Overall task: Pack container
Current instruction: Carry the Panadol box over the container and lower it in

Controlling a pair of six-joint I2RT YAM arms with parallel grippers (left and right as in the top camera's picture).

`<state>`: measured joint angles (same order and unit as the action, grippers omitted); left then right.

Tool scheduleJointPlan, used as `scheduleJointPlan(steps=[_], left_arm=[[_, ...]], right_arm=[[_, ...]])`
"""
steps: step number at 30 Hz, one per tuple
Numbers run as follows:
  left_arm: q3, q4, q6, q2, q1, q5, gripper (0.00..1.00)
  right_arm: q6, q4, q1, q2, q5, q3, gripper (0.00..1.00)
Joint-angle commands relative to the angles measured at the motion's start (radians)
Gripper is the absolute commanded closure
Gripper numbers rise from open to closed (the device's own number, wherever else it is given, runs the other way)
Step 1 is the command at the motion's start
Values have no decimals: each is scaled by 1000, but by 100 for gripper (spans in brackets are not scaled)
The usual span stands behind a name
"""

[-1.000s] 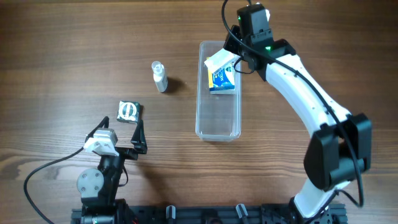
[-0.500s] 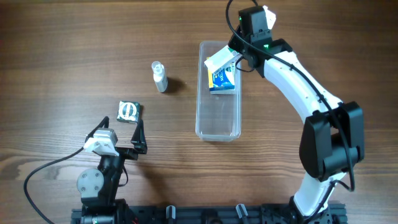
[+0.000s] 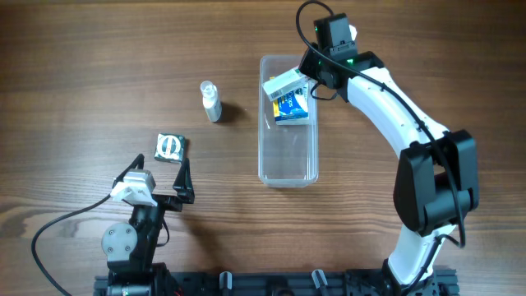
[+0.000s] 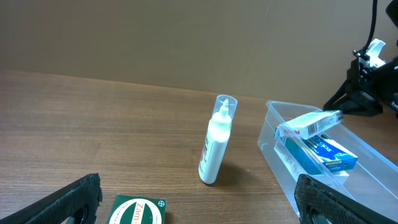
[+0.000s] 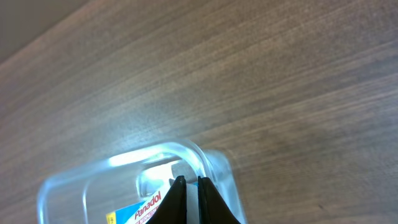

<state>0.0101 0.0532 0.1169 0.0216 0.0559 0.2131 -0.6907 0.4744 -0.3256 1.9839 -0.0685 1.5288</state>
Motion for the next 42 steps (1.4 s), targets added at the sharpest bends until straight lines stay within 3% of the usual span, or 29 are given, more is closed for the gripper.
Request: scheduleJointPlan(steps=[1,9,19,26,42], left_arm=[[-5,4,-8,-1,9,-5,0],[-5,4,-8,-1,9,-5,0],[-5,4,-8,-1,9,-5,0],[-5,4,-8,-1,9,-5,0],[-5,4,-8,-1,9,-5,0]], right_arm=[[39,47,0,-80,57,12,91],[63,219,0,-149,168,12,92],[63,139,0,-142,-93,12,90],[63,166,0,-125,-60,12,96],[134,114,0,-65,90,8,96]])
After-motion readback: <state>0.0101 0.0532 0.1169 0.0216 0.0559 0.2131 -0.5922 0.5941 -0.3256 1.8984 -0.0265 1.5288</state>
